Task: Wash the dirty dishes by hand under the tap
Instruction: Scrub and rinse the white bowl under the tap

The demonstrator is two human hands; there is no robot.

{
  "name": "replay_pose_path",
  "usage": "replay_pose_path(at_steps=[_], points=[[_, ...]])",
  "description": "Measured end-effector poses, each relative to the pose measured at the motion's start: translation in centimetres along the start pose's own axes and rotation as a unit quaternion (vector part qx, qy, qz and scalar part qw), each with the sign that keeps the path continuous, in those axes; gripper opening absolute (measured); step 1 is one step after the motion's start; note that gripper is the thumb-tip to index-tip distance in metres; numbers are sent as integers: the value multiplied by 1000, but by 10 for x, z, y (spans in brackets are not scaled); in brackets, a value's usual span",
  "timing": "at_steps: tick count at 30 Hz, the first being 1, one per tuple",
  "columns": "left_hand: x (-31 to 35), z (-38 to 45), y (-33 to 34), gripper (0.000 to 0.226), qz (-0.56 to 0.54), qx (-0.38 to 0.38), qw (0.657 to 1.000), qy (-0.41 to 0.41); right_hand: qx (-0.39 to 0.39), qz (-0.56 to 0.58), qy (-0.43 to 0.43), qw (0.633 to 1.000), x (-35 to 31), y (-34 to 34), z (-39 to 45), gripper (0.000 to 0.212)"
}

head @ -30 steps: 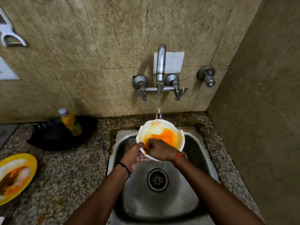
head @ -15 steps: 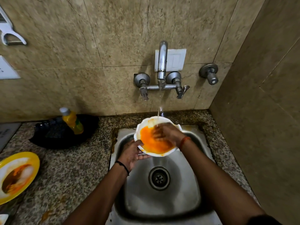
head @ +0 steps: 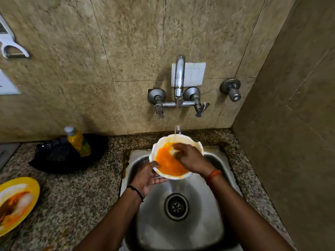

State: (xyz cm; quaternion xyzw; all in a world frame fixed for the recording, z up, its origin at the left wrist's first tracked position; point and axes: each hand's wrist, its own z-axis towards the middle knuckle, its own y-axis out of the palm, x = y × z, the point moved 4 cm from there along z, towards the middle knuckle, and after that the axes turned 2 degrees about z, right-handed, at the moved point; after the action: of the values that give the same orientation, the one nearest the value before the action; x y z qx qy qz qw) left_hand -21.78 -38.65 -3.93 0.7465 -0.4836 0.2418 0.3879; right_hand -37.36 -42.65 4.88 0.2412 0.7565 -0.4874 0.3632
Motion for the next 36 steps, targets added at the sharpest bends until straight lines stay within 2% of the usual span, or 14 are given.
replay_pose_path(at_steps=[2, 4, 7, 9, 12, 15, 20, 23, 26, 27, 29, 31, 33, 36], points=[[4, 1, 5, 15, 1, -8, 1000, 1, 132, 107, 29, 985, 5, -25, 13, 44], [10, 0, 8, 19, 4, -13, 1000, 2, 234, 187, 35, 953, 4, -49, 21, 46], [16, 0, 11, 30, 4, -18, 1000, 13, 320, 144, 13, 936, -10, -79, 29, 41], [18, 1, 13, 30, 5, -18, 1000, 17, 334, 123, -1, 935, -22, -90, 37, 35], [20, 2, 15, 27, 7, -17, 1000, 19, 347, 116, 8, 931, -32, -99, 43, 43], [22, 2, 17, 22, 9, -17, 1000, 24, 339, 97, 10, 936, -29, -98, 46, 41], [24, -2, 18, 26, 5, -16, 999, 28, 283, 250, 27, 926, -25, -98, 49, 25], [23, -4, 17, 30, 9, -15, 999, 30, 278, 289, 39, 915, -25, -97, 44, 27], [23, -4, 15, 31, 13, -12, 999, 29, 264, 186, 19, 946, -21, -77, 31, 17], [22, -3, 14, 30, 14, -11, 999, 27, 238, 121, 5, 964, -17, -64, 23, 30], [21, -3, 13, 29, 13, -10, 1000, 24, 117, -80, -22, 990, -5, -35, 10, 56], [18, -3, 10, 26, 16, -12, 1000, 20, -2, -285, -42, 958, 11, -11, -6, 56], [17, -4, 5, 23, 18, -16, 1000, 17, 12, -362, -49, 931, 22, -12, -19, 50], [11, -6, -1, 28, -20, -19, 1000, 12, 109, -327, -69, 936, 23, -29, -35, 46]])
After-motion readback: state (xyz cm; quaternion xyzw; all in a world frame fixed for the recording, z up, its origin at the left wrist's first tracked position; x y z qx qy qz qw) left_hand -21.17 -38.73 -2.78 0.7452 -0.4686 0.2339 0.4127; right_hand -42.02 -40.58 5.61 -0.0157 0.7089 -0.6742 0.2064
